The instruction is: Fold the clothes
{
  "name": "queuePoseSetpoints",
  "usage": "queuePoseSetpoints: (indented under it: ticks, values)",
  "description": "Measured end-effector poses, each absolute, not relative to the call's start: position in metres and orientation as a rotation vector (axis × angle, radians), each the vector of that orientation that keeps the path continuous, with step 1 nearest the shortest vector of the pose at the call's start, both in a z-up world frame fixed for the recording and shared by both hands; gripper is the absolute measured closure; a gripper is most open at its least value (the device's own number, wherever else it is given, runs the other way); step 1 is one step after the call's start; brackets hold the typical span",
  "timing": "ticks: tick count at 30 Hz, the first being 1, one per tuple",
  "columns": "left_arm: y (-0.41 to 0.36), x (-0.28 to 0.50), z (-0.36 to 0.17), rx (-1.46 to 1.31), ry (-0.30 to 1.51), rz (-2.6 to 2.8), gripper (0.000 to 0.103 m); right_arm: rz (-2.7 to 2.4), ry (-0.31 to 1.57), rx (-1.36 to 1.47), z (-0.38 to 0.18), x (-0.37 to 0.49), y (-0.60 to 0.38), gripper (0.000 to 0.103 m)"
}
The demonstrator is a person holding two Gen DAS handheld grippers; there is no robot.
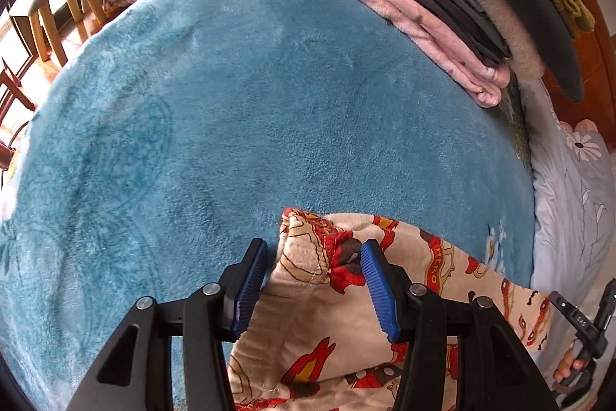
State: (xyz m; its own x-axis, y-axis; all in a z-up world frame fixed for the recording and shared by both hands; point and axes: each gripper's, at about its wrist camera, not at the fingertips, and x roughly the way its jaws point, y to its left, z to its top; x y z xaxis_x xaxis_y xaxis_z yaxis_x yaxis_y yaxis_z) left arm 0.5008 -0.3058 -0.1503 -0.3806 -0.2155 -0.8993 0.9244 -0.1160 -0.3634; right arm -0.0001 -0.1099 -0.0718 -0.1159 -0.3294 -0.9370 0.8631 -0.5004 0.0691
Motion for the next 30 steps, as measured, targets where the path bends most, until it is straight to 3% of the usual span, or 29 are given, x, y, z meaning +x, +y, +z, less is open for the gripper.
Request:
queuePoseSetpoints:
  ticks: [12,18,21,24,25,30]
  values:
    - [-0.311,0.490,-0.159,0.867,1.261,-1.659,0.045,-1.303,0.985,1.098,-0.148,0.135,-0.219,0.061]
    - [-0.311,0.492,-0.160,0.850,1.263,-1.660,0.048,-1.299,1.042,1.061,-0.162,0.144,-0.225,0.061]
    - [-0.312,0.495,-0.160,0.850,1.260,-1.647,0.055,-1.286,1.039,1.064,-0.162,0.146,-0.221,0.061]
    - [-0.312,0.499,-0.160,0.837,1.266,-1.648,0.067,-1.254,1.033,1.085,-0.162,0.147,-0.219,0.082]
    - [-0.313,0.500,-0.160,0.829,1.273,-1.651,0.070,-1.251,1.049,1.074,-0.162,0.149,-0.219,0.095]
    - [-0.318,0.502,-0.154,0.785,1.292,-1.685,0.078,-1.261,1.110,1.003,-0.155,0.158,-0.221,0.100]
